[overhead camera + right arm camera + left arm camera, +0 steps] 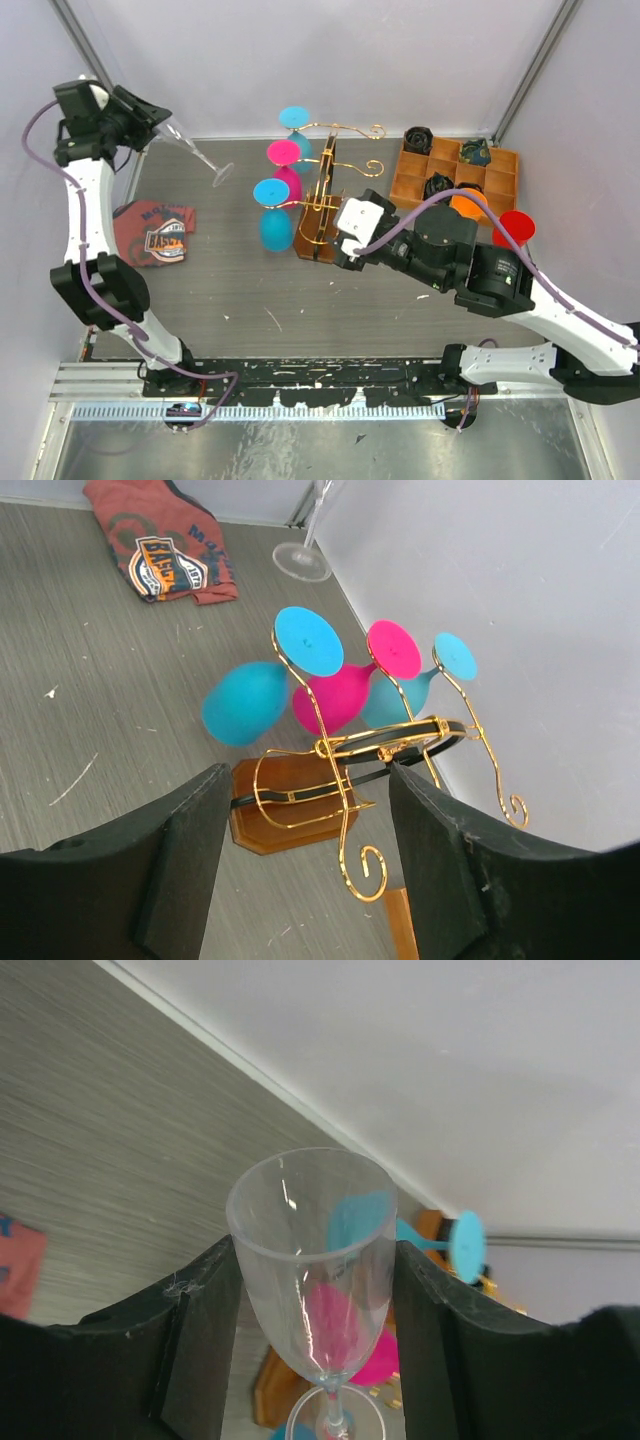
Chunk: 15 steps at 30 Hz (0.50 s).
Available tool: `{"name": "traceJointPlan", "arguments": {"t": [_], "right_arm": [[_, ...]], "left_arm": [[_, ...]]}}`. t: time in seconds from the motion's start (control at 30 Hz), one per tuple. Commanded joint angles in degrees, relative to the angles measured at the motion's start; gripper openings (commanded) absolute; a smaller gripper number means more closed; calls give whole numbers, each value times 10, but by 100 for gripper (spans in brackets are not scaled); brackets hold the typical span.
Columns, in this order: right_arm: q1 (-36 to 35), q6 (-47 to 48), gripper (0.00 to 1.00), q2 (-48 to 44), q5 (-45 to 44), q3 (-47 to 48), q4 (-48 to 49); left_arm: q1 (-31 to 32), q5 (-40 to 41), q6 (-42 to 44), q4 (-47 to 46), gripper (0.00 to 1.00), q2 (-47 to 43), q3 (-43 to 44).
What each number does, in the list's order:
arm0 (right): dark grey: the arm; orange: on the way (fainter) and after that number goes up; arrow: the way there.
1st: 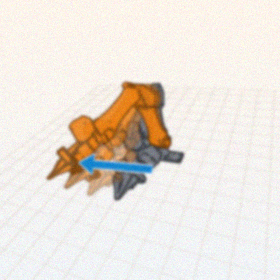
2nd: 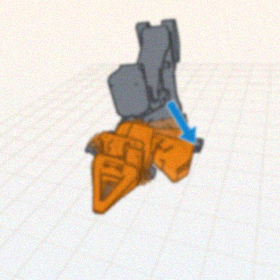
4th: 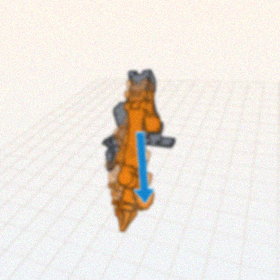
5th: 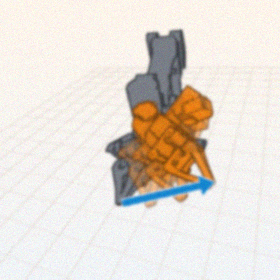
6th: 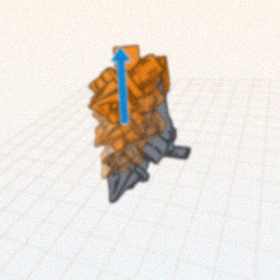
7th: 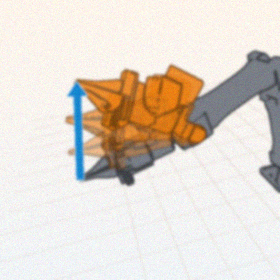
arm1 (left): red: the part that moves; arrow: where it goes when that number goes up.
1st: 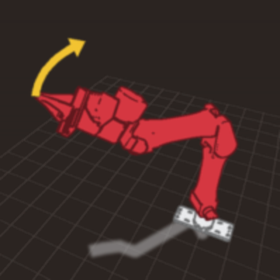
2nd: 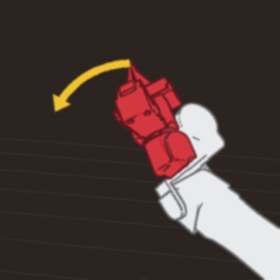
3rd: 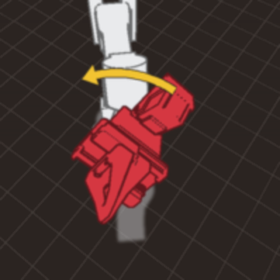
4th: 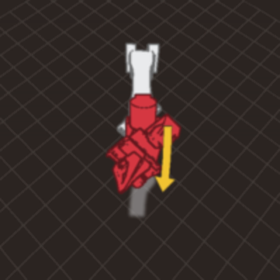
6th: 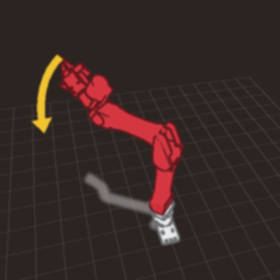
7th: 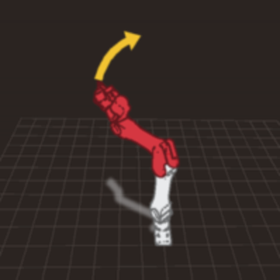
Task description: Take the wine glass off the wine glass rack
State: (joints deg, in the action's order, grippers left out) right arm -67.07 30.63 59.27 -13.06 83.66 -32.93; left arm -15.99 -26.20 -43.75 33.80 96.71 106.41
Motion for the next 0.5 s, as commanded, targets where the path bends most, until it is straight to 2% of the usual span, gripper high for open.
{"name": "traceJointPlan", "arguments": {"t": [0.0, 0.17, 0.47], "right_arm": [[-1, -37, 68, -24, -37, -16, 61], [-2, -50, 66, -27, -64, -40, 70], [-1, -56, 66, -65, -64, -69, 84]], "left_arm": [[60, 142, 101, -89, 51, 19, -34], [140, 336, 197, -146, 51, 34, -55], [193, 639, 292, -263, 49, 108, -82]]}}
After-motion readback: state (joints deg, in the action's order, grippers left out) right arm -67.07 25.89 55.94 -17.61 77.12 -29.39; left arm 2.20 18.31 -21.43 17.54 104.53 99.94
